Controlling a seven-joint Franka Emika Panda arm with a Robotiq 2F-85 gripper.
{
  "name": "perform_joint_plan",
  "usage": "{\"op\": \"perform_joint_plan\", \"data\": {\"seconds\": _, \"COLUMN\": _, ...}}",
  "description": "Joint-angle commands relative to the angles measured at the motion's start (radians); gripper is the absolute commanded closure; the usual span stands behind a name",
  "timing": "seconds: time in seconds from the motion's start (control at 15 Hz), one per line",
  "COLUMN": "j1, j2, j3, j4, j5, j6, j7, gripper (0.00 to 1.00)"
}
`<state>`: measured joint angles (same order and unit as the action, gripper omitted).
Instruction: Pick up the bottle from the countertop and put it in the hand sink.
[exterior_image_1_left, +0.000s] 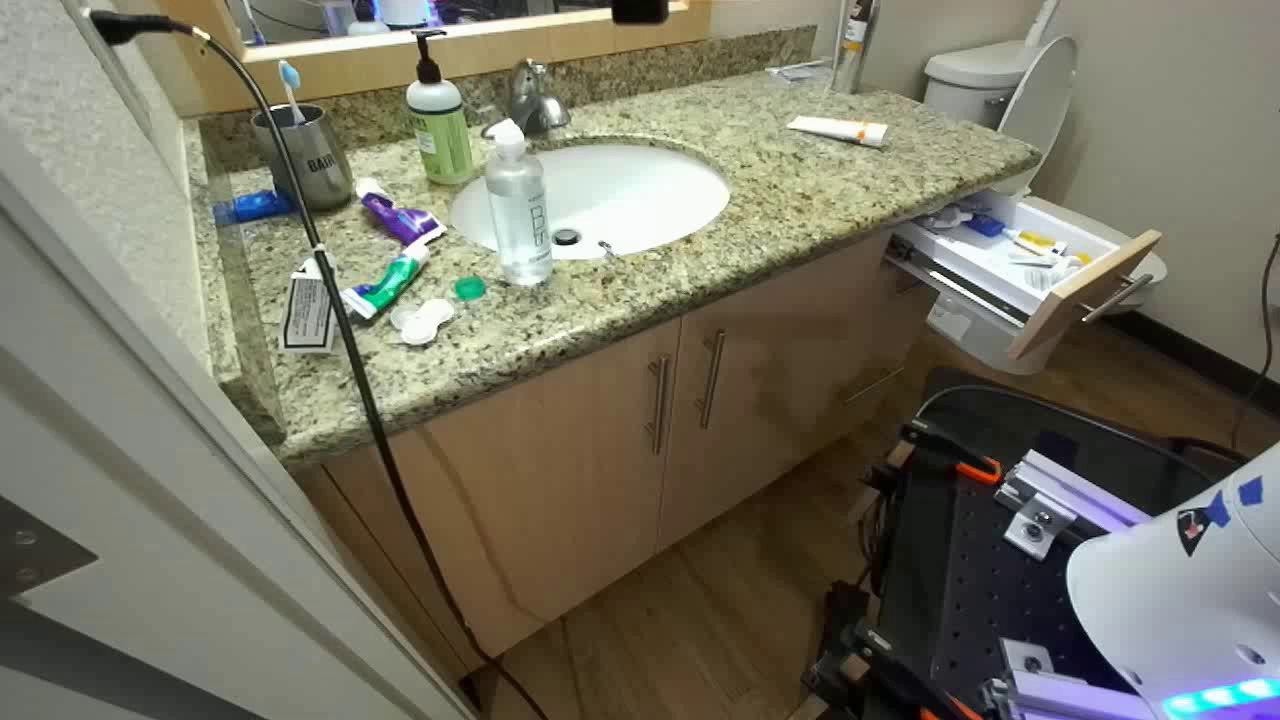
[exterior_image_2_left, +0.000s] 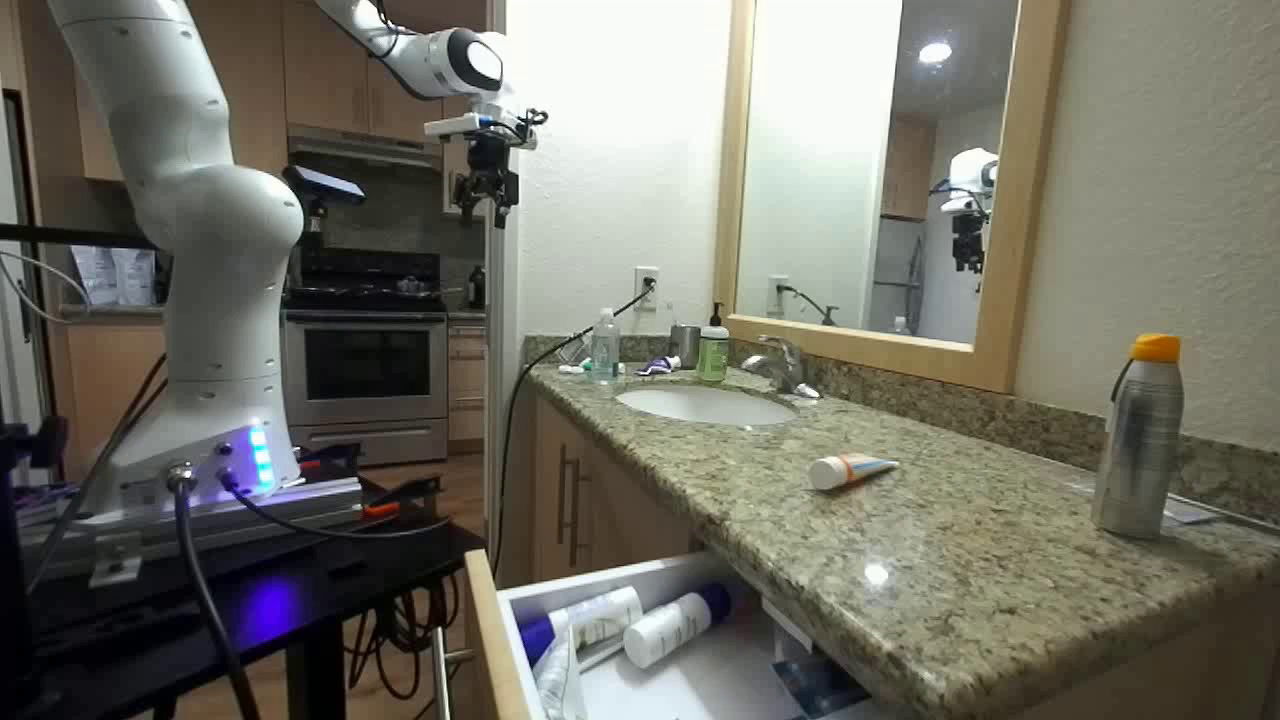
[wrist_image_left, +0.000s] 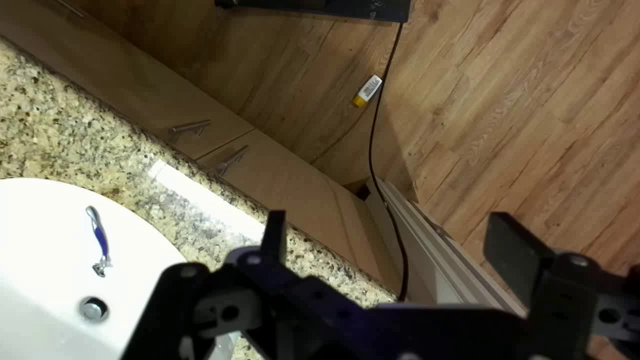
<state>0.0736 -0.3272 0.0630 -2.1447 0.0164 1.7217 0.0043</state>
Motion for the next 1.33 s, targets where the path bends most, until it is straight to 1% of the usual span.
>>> {"op": "perform_joint_plan", "data": {"seconds": 0.0, "j1": -0.002, "j2": 0.001, "j3": 0.002, "j4": 0.003, "j5": 0.001, "j6": -0.003, "j7": 0.000, "gripper": 0.00}}
{"op": "perform_joint_plan", "data": {"seconds": 0.13, "j1": -0.021, "j2": 0.049, "j3": 0.005, "j4": 0.016, "j5": -0.028, "j6": 0.095, "j7": 0.055, "gripper": 0.00}}
{"op": "perform_joint_plan", "data": {"seconds": 0.2, "j1": -0.033, "j2": 0.078, "j3": -0.002, "j4": 0.035, "j5": -0.020, "j6": 0.175, "j7": 0.101, "gripper": 0.00}}
{"op": "perform_joint_plan", "data": {"seconds": 0.4, "j1": -0.070, "j2": 0.216, "j3": -0.040, "j4": 0.203, "j5": 0.011, "j6": 0.244, "j7": 0.184, "gripper": 0.00}}
{"op": "perform_joint_plan", "data": {"seconds": 0.6, "j1": -0.095, "j2": 0.341, "j3": -0.080, "j4": 0.385, "j5": 0.063, "j6": 0.275, "j7": 0.253, "gripper": 0.00}}
{"op": "perform_joint_plan", "data": {"seconds": 0.8, "j1": -0.110, "j2": 0.458, "j3": -0.106, "j4": 0.572, "j5": 0.130, "j6": 0.262, "j7": 0.359, "gripper": 0.00}}
{"op": "perform_joint_plan", "data": {"seconds": 0.87, "j1": -0.107, "j2": 0.440, "j3": -0.107, "j4": 0.571, "j5": 0.159, "j6": 0.246, "j7": 0.405, "gripper": 0.00}}
{"op": "perform_joint_plan", "data": {"seconds": 0.93, "j1": -0.103, "j2": 0.400, "j3": -0.107, "j4": 0.490, "j5": 0.121, "j6": 0.279, "j7": 0.340, "gripper": 0.00}}
{"op": "perform_joint_plan", "data": {"seconds": 1.07, "j1": -0.104, "j2": 0.428, "j3": -0.109, "j4": 0.544, "j5": 0.142, "j6": 0.274, "j7": 0.384, "gripper": 0.00}}
{"op": "perform_joint_plan", "data": {"seconds": 1.13, "j1": -0.099, "j2": 0.446, "j3": -0.112, "j4": 0.550, "j5": 0.099, "j6": 0.279, "j7": 0.403, "gripper": 0.00}}
{"op": "perform_joint_plan", "data": {"seconds": 1.2, "j1": -0.089, "j2": 0.500, "j3": -0.119, "j4": 0.579, "j5": 0.042, "j6": 0.366, "j7": 0.526, "gripper": 0.00}}
{"op": "perform_joint_plan", "data": {"seconds": 1.27, "j1": -0.093, "j2": 0.562, "j3": -0.122, "j4": 0.632, "j5": 0.050, "j6": 0.400, "j7": 0.570, "gripper": 0.00}}
